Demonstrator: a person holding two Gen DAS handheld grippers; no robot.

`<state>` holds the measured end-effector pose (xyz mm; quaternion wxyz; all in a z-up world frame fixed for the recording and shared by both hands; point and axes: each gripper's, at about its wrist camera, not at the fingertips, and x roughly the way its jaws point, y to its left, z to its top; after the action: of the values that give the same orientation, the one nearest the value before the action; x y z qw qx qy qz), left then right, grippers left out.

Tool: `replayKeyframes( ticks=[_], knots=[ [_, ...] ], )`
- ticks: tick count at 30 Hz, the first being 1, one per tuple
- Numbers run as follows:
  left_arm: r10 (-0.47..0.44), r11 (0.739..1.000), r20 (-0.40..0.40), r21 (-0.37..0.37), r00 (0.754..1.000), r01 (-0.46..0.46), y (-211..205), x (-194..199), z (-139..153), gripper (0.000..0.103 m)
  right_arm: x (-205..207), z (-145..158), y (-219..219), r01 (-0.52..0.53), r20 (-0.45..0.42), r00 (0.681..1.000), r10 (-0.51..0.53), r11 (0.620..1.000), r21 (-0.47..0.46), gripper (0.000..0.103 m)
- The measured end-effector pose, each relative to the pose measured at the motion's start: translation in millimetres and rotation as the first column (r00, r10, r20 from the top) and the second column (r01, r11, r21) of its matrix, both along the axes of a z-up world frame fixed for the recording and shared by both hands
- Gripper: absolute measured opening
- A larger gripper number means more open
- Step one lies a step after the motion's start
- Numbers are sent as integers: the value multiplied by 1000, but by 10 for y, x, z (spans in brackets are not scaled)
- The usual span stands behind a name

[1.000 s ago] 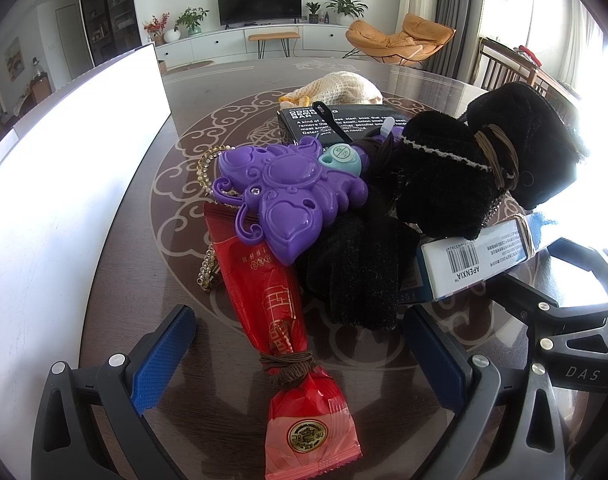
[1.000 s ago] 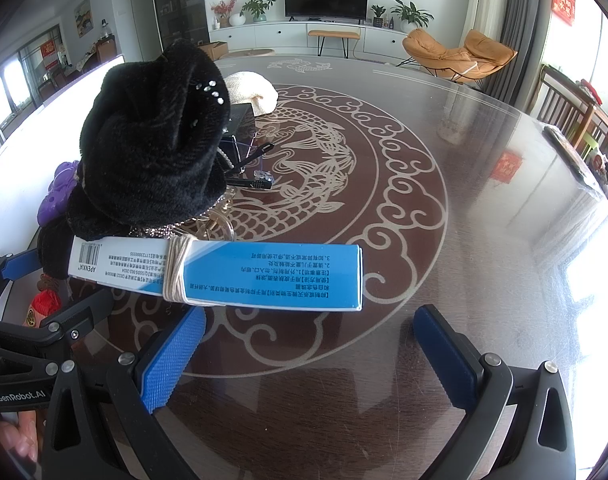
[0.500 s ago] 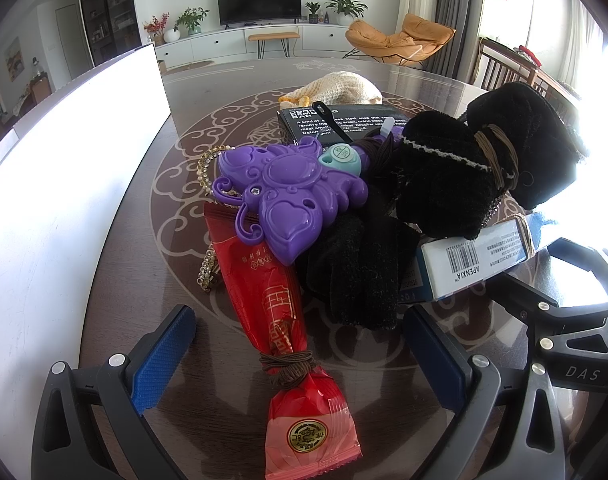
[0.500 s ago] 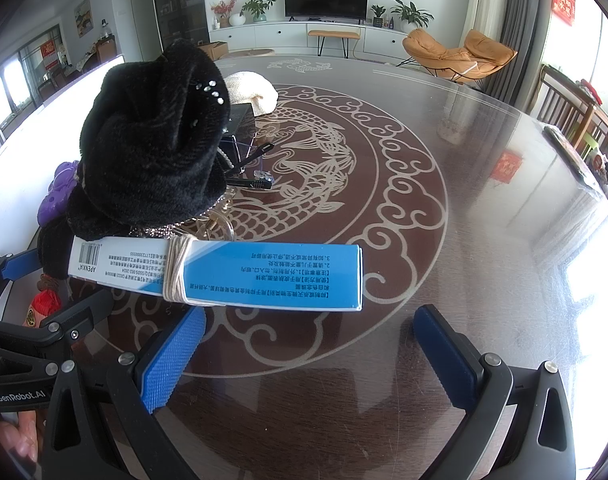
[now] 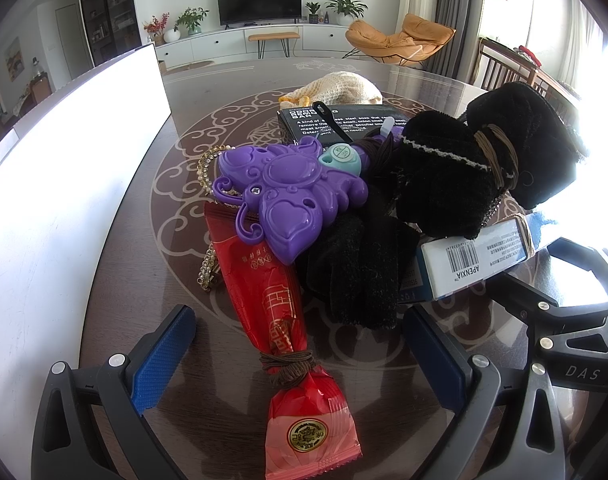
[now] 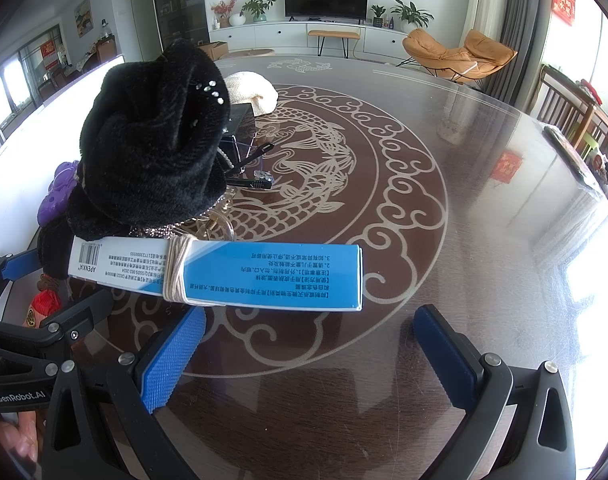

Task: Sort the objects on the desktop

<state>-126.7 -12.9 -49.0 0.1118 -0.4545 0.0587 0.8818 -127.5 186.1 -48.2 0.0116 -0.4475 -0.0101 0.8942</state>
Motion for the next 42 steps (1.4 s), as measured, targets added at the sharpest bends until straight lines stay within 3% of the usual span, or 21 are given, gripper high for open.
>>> replayKeyframes(
  ticks=[19,26,32,36,42],
  knots=[
    [-1,1000,2,-1,1000,1,-8,14,0,103,0,0,0,0,0,1000,0,1000,0,103],
    [-52,999,33,-7,998,52,-115,315,18,103,0,0,0,0,0,1000,0,1000,0,103],
    [-69,998,2,4,998,69,-180,443,266,103,0,0,0,0,0,1000,0,1000,0,103],
    [-82,996,78,29,994,80,-147,271,255,103,0,0,0,0,0,1000,0,1000,0,103],
    [-72,997,126,-28,989,76,-15,75,129,103,1,0,0,0,0,1000,0,1000,0,103]
  ],
)
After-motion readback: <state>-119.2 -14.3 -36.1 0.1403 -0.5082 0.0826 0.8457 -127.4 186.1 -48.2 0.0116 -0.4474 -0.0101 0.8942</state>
